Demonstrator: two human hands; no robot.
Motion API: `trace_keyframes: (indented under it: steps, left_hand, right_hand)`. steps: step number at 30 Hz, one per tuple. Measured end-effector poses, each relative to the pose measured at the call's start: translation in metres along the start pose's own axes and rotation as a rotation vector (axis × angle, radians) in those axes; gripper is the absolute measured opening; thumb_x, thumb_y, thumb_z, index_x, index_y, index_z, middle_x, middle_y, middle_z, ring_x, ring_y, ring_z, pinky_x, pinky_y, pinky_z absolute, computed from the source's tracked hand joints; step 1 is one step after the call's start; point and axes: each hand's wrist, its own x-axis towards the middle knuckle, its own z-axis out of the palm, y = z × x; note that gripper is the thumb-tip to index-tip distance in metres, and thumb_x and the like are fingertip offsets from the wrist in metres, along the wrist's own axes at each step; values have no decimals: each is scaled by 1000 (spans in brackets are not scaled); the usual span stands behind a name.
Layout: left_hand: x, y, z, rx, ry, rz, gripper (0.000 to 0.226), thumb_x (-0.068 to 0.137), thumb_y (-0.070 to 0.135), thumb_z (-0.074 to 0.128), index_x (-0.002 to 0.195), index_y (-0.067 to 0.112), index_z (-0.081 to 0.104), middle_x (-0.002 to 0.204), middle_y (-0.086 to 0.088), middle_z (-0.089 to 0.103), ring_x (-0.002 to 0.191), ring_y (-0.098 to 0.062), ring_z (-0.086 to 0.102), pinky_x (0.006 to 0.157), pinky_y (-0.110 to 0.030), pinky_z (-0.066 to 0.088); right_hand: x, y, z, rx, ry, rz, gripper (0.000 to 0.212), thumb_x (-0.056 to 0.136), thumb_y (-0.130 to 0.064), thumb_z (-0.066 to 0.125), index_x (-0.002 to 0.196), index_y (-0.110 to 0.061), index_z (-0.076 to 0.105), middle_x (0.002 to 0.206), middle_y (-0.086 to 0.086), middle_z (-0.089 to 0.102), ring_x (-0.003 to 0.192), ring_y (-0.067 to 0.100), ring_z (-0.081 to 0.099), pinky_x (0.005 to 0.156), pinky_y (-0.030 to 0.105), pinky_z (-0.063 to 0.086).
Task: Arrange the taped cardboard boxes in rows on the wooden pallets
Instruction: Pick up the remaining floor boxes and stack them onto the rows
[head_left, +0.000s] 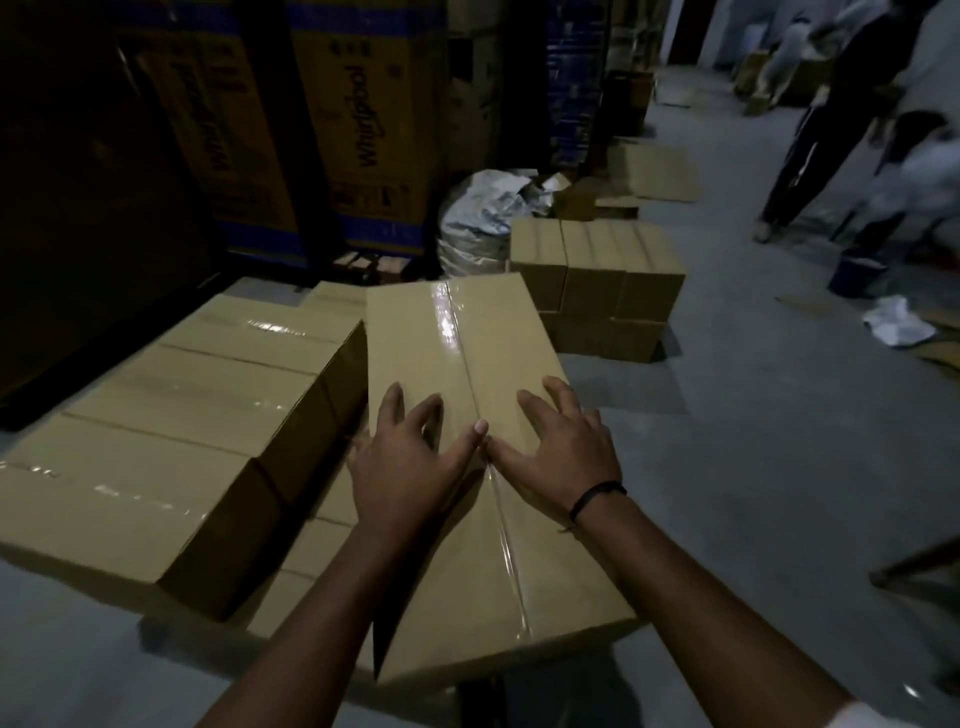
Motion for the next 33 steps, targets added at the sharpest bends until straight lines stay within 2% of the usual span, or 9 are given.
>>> trace_keyframes:
  steps: [6, 13, 17, 22, 33]
  left_hand:
    - [90, 24, 33, 32, -27, -9, 86, 77, 93, 41, 148, 45, 48, 170, 5, 18, 144, -43, 37, 114, -62, 29]
    - [177, 59, 63, 94, -34, 6, 83, 80, 92, 42, 148, 44, 48, 170, 4, 18, 143, -44, 38, 114, -63, 32]
    - [221, 85, 90, 126, -35, -18, 82, 81, 90, 43, 149, 43, 47, 170, 3, 17, 142, -44, 38, 113, -62, 30]
    - [278, 129, 127, 147, 20, -56, 81, 80, 87, 46, 149, 45, 46, 169, 6, 19, 142, -45, 37, 111, -64, 31]
    - [386, 256, 181, 96, 207, -110, 83, 75, 85, 57, 146, 42, 52, 167, 9, 28, 144, -35, 41, 110, -64, 33]
  right_hand:
    - [93, 24, 1, 21, 1, 23, 88, 79, -88, 43, 153, -40, 38, 166, -8, 20, 143, 31, 33, 114, 49, 37]
    - [189, 57, 2, 77, 8, 35, 88, 79, -87, 47, 153, -39, 40, 165, -9, 20, 145, 30, 32, 115, 48, 31]
    - [244, 87, 2, 102, 6, 19, 90, 77, -88, 46, 152, -38, 43, 165, -8, 23, 144, 30, 33, 114, 48, 35]
    - [320, 131, -14, 127, -9, -56, 90, 78, -88, 48, 152, -37, 43, 165, -7, 22, 144, 30, 32, 116, 50, 34]
    - [474, 221, -94, 138, 6, -227, 85, 79, -86, 50, 150, -40, 41, 164, -9, 22, 142, 29, 31, 112, 54, 39]
